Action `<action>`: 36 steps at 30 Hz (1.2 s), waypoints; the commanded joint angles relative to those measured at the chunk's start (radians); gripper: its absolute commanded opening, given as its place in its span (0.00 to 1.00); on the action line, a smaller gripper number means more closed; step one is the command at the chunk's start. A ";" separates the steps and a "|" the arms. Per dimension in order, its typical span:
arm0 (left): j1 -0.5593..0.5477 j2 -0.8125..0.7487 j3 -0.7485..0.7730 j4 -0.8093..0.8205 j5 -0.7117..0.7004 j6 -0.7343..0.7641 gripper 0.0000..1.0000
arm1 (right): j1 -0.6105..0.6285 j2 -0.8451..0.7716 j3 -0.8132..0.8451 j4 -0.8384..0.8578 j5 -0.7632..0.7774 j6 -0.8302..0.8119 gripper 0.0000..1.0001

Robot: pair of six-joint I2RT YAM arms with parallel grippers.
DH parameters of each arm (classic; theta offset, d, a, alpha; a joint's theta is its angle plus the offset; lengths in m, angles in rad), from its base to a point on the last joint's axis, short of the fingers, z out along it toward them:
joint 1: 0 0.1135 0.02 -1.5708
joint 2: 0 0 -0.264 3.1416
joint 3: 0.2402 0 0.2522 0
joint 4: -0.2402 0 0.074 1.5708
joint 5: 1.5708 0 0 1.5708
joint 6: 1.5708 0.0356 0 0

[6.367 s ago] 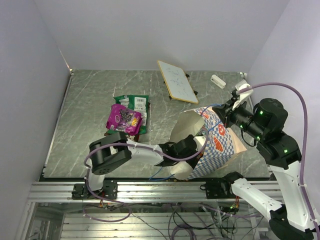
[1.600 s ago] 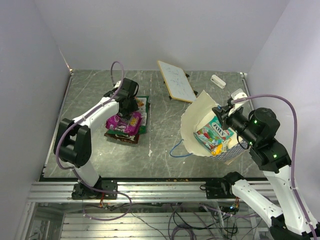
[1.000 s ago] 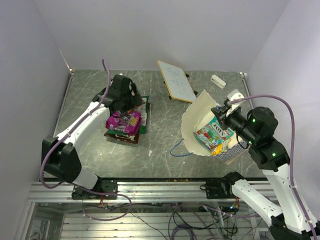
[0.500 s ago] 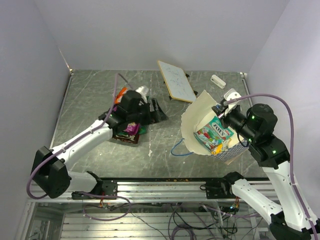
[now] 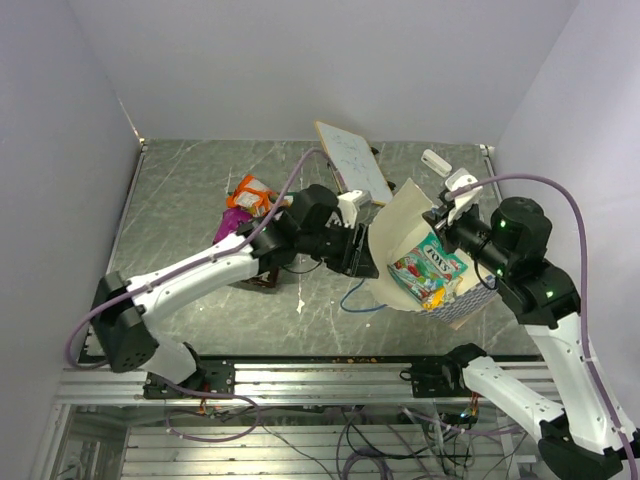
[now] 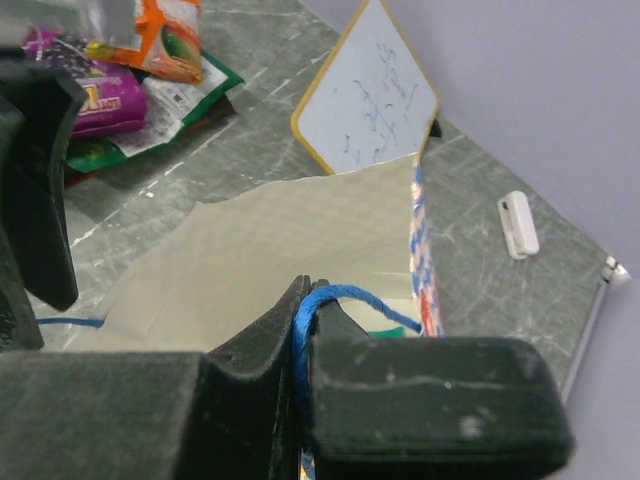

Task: Take the snacks out of the paper bag
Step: Place the snack at the center of the board, then take out the snack from the paper bag.

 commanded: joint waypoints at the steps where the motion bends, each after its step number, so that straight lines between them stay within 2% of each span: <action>1: -0.012 0.129 0.121 -0.206 0.108 0.096 0.45 | 0.001 0.034 0.112 -0.076 0.149 -0.040 0.00; 3: -0.019 0.167 0.156 -0.246 0.137 0.119 0.44 | 0.001 0.042 0.144 -0.083 0.218 -0.078 0.00; 6: -0.028 0.190 0.204 -0.310 0.113 0.162 0.60 | 0.002 0.054 0.174 -0.076 0.249 -0.126 0.00; 8: -0.031 0.179 0.201 -0.315 0.099 0.172 0.67 | 0.001 0.061 0.183 -0.079 0.246 -0.142 0.00; 13: -0.031 0.157 0.154 -0.300 0.112 0.153 0.62 | 0.001 0.049 0.178 -0.065 0.241 -0.169 0.00; 20: -0.033 0.193 0.164 -0.254 0.093 0.137 0.69 | 0.001 0.050 0.183 -0.009 0.299 -0.350 0.00; 28: -0.044 0.282 0.261 -0.135 0.105 0.108 0.72 | 0.002 0.143 0.299 0.022 0.364 -0.515 0.00; 36: -0.053 0.352 0.373 -0.097 0.133 0.109 0.73 | 0.000 0.283 0.535 -0.060 0.369 -0.710 0.00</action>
